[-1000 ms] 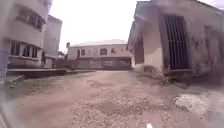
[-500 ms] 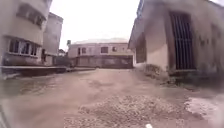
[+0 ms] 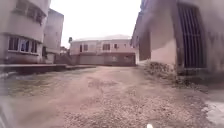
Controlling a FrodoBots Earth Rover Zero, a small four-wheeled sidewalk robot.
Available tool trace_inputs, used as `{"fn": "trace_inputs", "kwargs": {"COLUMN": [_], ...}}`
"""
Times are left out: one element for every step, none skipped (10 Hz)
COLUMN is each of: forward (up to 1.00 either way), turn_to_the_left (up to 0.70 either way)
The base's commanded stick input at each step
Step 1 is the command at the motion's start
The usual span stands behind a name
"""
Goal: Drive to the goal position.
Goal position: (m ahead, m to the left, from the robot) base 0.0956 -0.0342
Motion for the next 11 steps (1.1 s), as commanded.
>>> {"fn": "trace_inputs", "kwargs": {"forward": [0.7, 0.7, 0.7, 0.7, 0.7, 0.7, 0.7, 0.7, 0.7, 0.7, 0.7], "turn_to_the_left": [0.01, 0.01, 0.01, 0.01, 0.01, 0.01, 0.01, 0.01, 0.01, 0.01, 0.01]}}
